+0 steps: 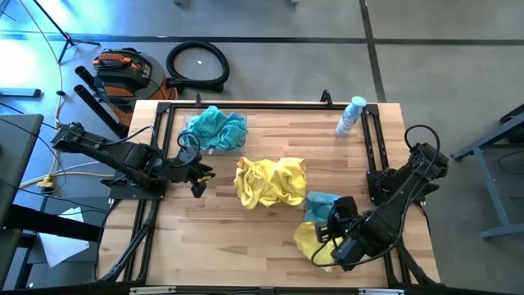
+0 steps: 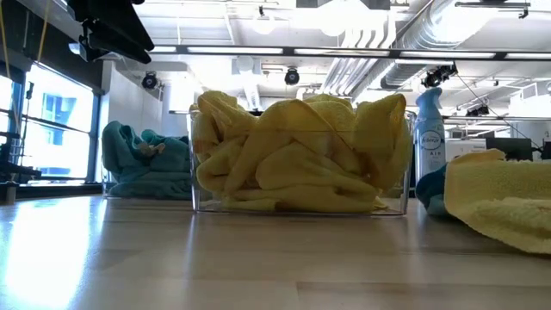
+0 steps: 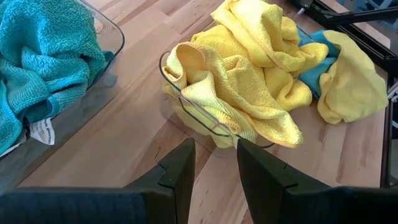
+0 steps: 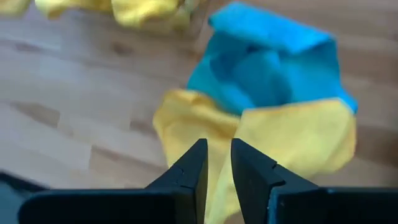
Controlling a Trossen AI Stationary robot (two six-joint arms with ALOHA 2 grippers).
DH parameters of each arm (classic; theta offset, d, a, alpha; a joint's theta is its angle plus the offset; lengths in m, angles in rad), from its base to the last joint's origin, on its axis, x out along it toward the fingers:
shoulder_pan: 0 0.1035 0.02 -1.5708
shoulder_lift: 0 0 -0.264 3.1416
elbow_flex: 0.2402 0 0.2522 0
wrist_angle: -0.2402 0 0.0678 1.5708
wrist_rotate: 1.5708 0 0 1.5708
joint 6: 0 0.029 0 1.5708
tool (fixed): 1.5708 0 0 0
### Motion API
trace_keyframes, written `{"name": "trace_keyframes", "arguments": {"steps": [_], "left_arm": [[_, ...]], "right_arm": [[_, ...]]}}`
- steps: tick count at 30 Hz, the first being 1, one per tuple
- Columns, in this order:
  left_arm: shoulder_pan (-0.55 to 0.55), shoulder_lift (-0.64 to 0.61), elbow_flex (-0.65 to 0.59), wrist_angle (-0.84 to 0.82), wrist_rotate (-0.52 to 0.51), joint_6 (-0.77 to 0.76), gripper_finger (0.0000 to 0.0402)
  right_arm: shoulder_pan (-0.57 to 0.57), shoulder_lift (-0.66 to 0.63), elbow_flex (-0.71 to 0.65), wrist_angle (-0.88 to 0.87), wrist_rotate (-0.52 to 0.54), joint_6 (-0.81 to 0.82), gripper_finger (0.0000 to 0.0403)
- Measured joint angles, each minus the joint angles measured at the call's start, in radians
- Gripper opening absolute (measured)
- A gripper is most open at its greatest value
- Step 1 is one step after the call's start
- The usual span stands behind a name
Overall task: Sort microfiber towel by color & place in baskets
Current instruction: Put the yellow towel into the bottom transparent bin
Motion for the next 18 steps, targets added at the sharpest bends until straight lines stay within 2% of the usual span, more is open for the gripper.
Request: {"name": "trace_keyframes", "arguments": {"steps": [6, 14, 18], "left_arm": [[0.0, 0.0, 0.0, 0.0, 0.0, -0.001, 0.011], [0.0, 0.0, 0.0, -0.001, 0.0, 0.0, 0.011], [0.0, 0.0, 0.0, -0.001, 0.0, 0.0, 0.011]], "right_arm": [[0.0, 0.063, 0.0, 0.076, -0.137, 0.027, 0.0072], [0.0, 0.225, 0.0, 0.112, -0.298, 0.052, 0.0109], [0.005, 0.298, 0.0, 0.176, -0.315, 0.033, 0.0119]]}}
